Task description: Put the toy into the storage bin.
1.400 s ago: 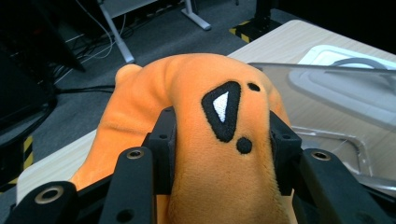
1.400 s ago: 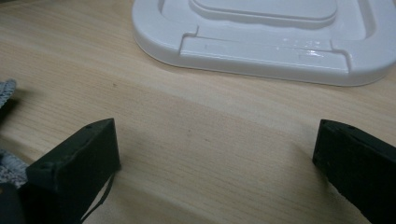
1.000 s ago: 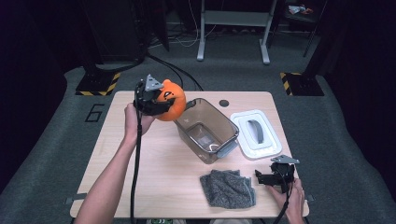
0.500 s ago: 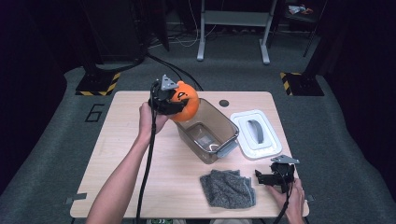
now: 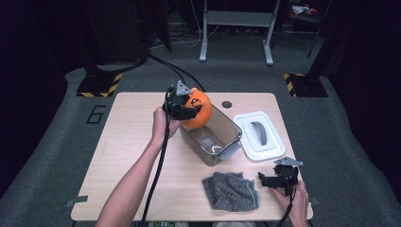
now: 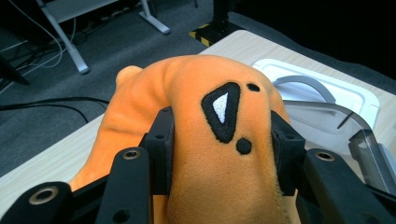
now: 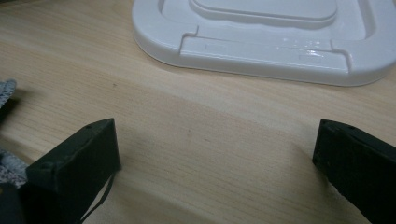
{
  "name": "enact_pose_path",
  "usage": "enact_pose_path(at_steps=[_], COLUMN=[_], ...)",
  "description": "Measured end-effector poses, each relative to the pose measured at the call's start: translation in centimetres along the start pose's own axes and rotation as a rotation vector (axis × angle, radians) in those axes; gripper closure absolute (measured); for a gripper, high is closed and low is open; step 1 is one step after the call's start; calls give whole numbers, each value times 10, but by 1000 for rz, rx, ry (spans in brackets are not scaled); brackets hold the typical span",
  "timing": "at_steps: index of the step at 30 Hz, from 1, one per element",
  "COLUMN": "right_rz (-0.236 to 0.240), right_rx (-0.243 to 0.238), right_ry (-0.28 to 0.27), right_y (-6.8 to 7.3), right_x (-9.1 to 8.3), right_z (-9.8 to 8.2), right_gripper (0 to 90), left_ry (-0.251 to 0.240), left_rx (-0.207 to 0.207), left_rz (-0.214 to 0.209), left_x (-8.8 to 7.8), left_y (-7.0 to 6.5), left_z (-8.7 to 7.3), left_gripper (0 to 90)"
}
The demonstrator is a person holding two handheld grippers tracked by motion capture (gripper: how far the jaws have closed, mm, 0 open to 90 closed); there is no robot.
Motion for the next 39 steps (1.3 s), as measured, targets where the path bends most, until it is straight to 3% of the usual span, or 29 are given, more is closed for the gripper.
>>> enact_pose_path(at_steps=[7,17,25,39], right_rz=[0,0,1,1], right_rx=[0,0,-3,-3], right_ry=[0,2,1,1], right_y=[0,0,0,0], right_x=[0,0,0,0], right_z=[0,0,0,0], right_gripper=[0,0,0,0], left_ry=[16,45,62,116], left_rx=[9,29,22,21], left_rz=[-24,-49,-65,-58], left_x=[12,27,38,56], left_y=[-8,-13,-13,-12], left_z=[-4,-13,-20,-30], left_gripper=[532,520,513,492])
Point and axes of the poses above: each handheld gripper's, and its own axes: x roughly forward along the jaws, z roughly out of its top, y roughly to its left, the point moved 7 cm from there along x, roughly forward along the jaws, and after that the axes turned 5 degrees about y, right-handed, at the moved point
